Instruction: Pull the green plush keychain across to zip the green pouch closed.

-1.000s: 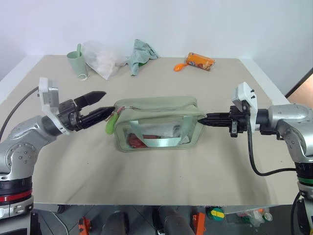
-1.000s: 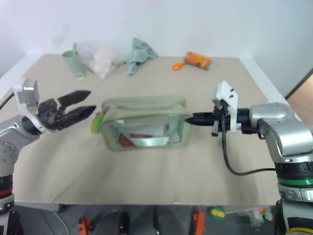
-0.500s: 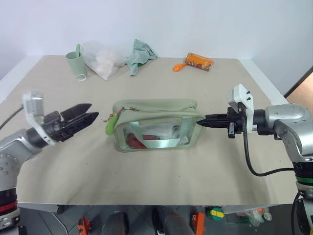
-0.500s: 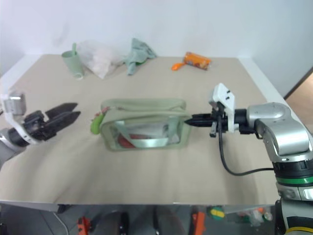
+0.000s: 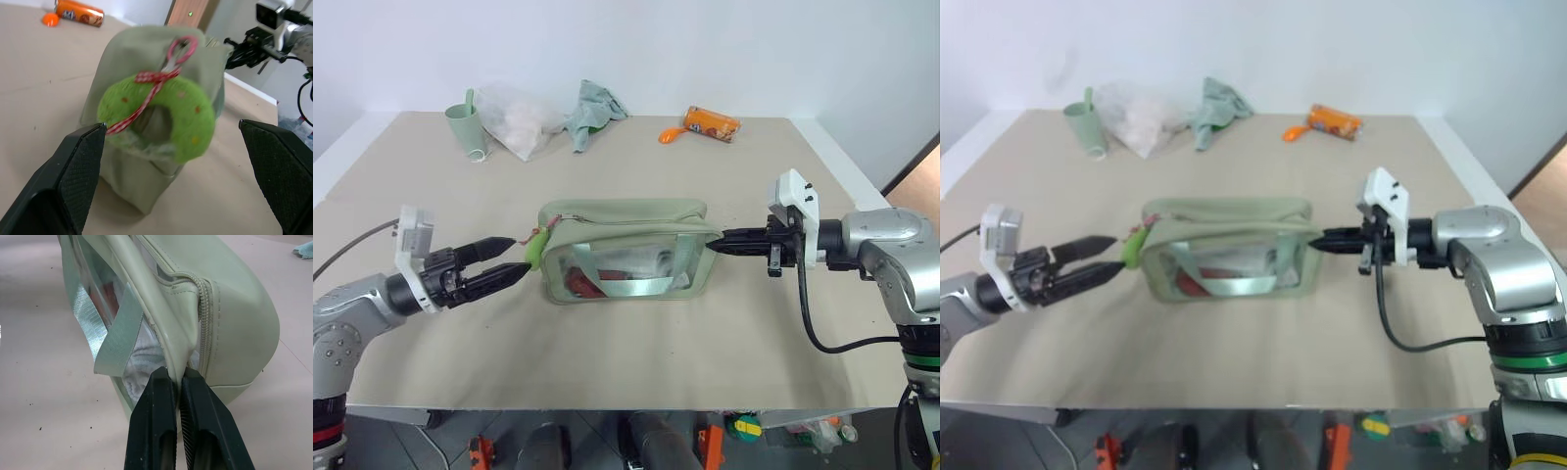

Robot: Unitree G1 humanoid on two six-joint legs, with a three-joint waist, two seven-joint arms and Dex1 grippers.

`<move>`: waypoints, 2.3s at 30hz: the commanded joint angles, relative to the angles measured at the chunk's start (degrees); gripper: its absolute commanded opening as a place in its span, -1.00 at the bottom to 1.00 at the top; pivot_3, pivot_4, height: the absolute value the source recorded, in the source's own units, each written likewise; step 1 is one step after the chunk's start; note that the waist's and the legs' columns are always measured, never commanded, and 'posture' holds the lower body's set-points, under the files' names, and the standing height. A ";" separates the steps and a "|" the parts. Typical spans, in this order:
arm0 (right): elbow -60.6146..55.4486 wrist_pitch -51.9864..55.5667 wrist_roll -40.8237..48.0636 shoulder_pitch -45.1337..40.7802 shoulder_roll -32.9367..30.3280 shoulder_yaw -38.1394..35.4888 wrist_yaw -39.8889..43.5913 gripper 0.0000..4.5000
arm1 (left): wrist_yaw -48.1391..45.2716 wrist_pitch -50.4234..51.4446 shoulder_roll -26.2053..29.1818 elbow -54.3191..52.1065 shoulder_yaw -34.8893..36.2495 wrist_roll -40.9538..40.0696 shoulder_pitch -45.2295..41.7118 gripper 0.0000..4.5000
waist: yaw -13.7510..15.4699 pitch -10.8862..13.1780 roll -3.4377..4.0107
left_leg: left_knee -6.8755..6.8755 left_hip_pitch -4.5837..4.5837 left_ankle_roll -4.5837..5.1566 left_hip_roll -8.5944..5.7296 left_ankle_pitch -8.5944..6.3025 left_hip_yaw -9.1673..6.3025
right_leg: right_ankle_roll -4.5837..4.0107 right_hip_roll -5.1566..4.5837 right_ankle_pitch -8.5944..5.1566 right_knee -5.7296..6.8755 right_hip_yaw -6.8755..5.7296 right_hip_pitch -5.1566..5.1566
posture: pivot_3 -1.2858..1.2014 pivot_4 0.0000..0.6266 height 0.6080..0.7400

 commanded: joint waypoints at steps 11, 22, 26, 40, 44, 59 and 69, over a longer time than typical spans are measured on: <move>-2.32 -0.27 0.30 1.36 -0.54 -0.92 -1.34 -1.00 | -4.22 0.59 0.18 -0.13 -0.96 -1.79 -2.49 -0.11 | -0.03 0.00 0.00 | -0.01 0.01 0.00 0.00 0.00 0.00 | 0.00 0.00 0.00 0.00 0.01 0.01 | 0.03 -0.52 0.95; -0.97 -1.03 -0.30 -0.17 0.11 -0.05 -1.32 -1.00 | -3.31 0.00 -0.51 0.06 -0.03 -1.69 -3.03 -0.96 | -0.03 0.00 0.00 | -0.01 0.00 0.00 -0.01 0.00 0.01 | 0.00 -0.01 0.00 0.00 0.01 0.01 | 0.03 -0.52 0.95; -0.70 -1.17 -0.59 -0.49 0.28 0.36 -1.21 -1.00 | -0.15 -1.86 -1.52 1.26 0.53 -0.31 -5.88 -0.96 | 0.06 0.00 0.00 | 0.00 0.00 0.00 -0.01 0.00 -0.01 | 0.00 -0.01 0.00 0.00 0.00 0.01 | 0.03 -0.52 0.95; -0.75 -1.16 -1.31 -0.89 1.37 0.53 -1.65 -1.00 | 2.59 -2.81 -4.88 0.29 -8.48 3.28 -19.88 -0.96 | -0.02 0.00 -0.01 | -0.02 0.01 0.00 -0.05 0.00 -0.03 | 0.04 0.00 0.02 -0.02 0.04 0.07 | 0.03 -0.52 0.95; -1.96 -0.61 -0.81 0.17 1.13 -0.38 -2.38 -1.00 | 1.31 -3.27 -6.30 0.44 -12.05 5.20 -21.35 -0.96 | 0.00 0.00 -0.01 | 0.00 0.02 -0.01 -0.05 0.00 -0.03 | 0.05 0.01 0.03 -0.02 0.04 0.08 | 0.03 -0.52 0.95; -4.07 0.51 0.10 2.11 0.44 -1.78 -3.99 -1.00 | -2.79 -0.25 -5.21 0.87 -7.32 -0.25 -22.40 0.65 | -0.05 0.01 -0.01 | -0.01 0.04 -0.01 -0.05 0.00 -0.05 | 0.05 0.04 0.03 -0.01 0.05 0.10 | 0.03 -0.52 0.95; -3.06 0.14 -0.23 0.80 0.69 -0.76 -3.40 -1.00 | -4.45 3.04 1.43 0.30 4.49 -8.12 -14.66 0.65 | -0.12 0.00 0.00 | -0.02 0.06 -0.01 -0.01 0.00 -0.06 | 0.04 0.04 0.01 -0.02 0.01 0.10 | 0.03 -0.52 0.95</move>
